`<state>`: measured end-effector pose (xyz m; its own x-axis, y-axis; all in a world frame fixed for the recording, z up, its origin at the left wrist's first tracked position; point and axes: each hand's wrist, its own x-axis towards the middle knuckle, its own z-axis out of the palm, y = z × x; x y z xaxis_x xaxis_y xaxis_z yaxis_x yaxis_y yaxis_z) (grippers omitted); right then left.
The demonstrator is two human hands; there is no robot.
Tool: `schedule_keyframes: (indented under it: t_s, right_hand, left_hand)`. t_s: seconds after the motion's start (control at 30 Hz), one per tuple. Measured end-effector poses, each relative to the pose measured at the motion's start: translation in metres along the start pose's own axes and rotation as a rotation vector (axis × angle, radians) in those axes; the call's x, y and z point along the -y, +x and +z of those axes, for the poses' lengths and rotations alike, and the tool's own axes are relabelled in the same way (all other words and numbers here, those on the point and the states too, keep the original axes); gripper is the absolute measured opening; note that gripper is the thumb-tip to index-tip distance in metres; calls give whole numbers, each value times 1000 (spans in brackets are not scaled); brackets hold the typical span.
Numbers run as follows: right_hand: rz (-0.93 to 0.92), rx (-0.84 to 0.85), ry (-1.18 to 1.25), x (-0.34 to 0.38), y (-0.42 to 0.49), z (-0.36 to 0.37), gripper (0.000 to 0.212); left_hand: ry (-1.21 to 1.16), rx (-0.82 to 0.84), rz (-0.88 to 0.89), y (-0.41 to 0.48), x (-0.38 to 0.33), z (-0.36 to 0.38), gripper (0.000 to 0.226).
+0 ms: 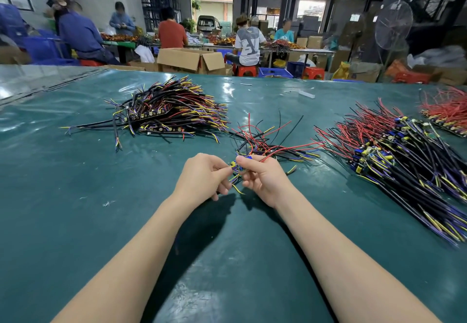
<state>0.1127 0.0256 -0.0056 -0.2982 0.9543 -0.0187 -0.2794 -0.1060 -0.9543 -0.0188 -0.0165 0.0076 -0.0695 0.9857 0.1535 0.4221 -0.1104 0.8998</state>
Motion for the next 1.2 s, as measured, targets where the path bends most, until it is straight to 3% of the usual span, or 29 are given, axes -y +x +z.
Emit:
schedule_keyframes:
  t_s: [0.1,0.27,0.4,0.57,0.77,0.97,1.2]
  right_hand:
    - [-44,-17,31,-1,0,2,24]
    - [-78,-53,158,6,-1,-1,24]
    - [-77,-27,134,5,-3,-1,24]
    - [-103,18,149,4,-2,3,19]
    - [-84,46,135,4,-2,1,18]
    - [-79,10,77,5,-3,-3,18]
    - [-46,75,54,4,-3,0,18]
  left_hand:
    - [-78,42,-54,2,-1,-3,23]
    - [-411,191,-199,4,-2,-7,24]
    - [-323,349,-273,4,1,-15,24]
    - [-347,303,-377,3,-1,-14,21]
    - [-680,244,-543,4,-5,-15,27]
    - [-498,176,-389,1,-5,-3,24]
    - [-658,236,-404,0,-5,0,23]
